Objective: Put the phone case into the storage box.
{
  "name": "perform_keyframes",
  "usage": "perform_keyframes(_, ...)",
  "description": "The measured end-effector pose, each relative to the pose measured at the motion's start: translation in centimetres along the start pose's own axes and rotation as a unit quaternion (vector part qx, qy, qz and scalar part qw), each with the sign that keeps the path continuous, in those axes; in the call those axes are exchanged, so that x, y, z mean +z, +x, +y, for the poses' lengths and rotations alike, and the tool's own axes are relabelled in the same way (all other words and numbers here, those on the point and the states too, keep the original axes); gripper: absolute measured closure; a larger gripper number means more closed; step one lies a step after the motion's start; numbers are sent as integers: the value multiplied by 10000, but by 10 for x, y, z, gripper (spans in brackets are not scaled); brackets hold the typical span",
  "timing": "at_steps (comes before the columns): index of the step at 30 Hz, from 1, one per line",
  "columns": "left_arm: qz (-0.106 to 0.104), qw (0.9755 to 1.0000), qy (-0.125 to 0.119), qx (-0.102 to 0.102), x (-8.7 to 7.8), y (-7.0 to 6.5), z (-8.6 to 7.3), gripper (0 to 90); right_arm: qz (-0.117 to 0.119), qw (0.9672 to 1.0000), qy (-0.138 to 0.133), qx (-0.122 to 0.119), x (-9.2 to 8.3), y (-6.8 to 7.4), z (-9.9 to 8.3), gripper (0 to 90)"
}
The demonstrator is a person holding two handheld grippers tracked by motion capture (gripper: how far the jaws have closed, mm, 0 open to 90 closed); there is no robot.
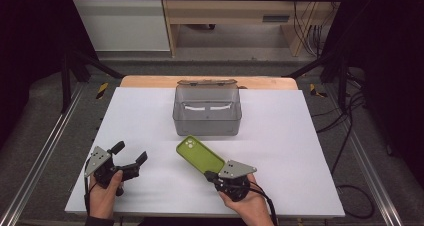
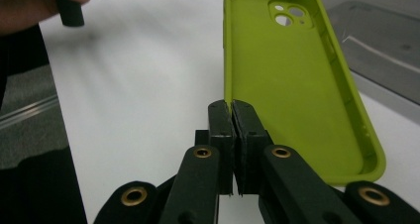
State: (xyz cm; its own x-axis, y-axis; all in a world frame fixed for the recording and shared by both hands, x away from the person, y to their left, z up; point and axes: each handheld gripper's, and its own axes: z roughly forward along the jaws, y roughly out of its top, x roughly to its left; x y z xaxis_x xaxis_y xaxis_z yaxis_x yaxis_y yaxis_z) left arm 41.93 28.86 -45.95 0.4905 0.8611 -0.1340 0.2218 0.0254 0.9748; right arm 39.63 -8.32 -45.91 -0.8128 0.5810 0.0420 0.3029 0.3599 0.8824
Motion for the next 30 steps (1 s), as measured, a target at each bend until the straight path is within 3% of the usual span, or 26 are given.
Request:
perform_keyframes(5,-32,10000,-22,20,3,-7,0,17,-56,9996,-269,36,-4,-1,1,879)
perform_keyframes(22,-256,9995,-134,103,9,-34,2,17,-138,9981,-591,119,-3,0,1,879)
perform_keyframes(30,-400,9989,-225,-2,10,-42,2,17,-109,9968,-787,95,-4,3,4,879)
